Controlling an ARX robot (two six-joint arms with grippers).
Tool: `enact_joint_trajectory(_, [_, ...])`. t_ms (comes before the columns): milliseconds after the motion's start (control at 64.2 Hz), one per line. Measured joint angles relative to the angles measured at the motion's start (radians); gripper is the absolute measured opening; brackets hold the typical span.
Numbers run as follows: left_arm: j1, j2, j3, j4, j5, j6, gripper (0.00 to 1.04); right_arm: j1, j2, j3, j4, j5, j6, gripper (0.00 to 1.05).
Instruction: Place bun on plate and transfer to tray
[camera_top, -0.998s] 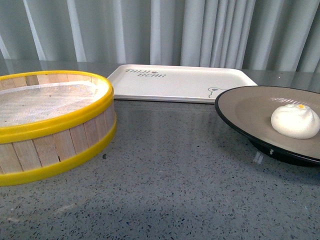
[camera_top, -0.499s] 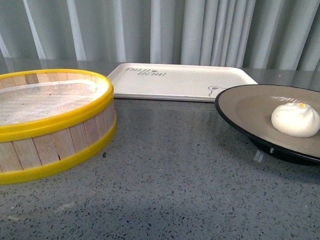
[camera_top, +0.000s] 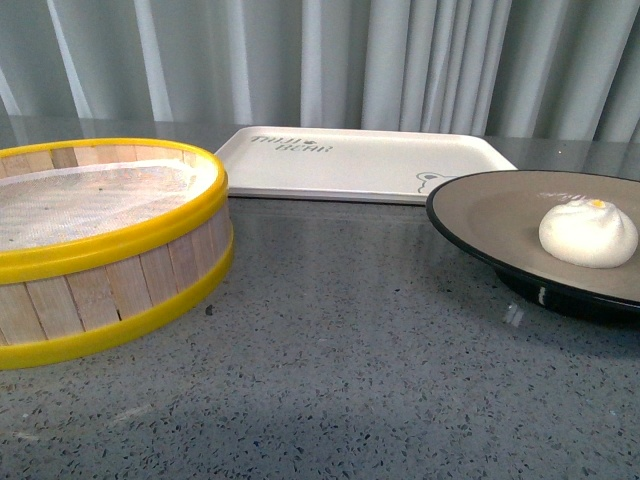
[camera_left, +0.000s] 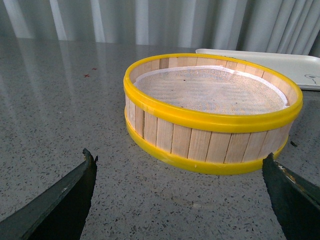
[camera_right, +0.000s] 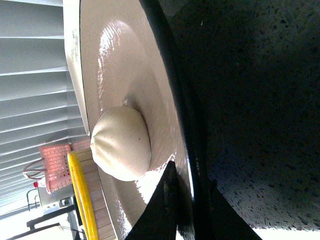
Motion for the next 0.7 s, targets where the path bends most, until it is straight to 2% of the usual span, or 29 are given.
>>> enact_joint_trajectory(203, [0.000, 0.000, 0.000, 0.000, 0.000, 0.000, 0.98, 0.002, -0.062, 0.000, 0.008, -0.013, 0.019, 0.03])
enact_joint_trajectory(358, [0.000, 0.000, 0.000, 0.000, 0.000, 0.000, 0.98, 0.005, -0.093, 0.025, 0.090, -0.031, 0.072, 0.03])
enact_joint_trajectory(452, [0.000, 0.000, 0.000, 0.000, 0.000, 0.000, 0.98, 0.005, -0.059, 0.082, 0.148, -0.021, 0.121, 0.03])
enact_joint_trajectory(701, [0.000, 0.000, 0.000, 0.000, 0.000, 0.000, 0.98, 0.024, 0.135, 0.298, 0.184, 0.034, 0.177, 0.03])
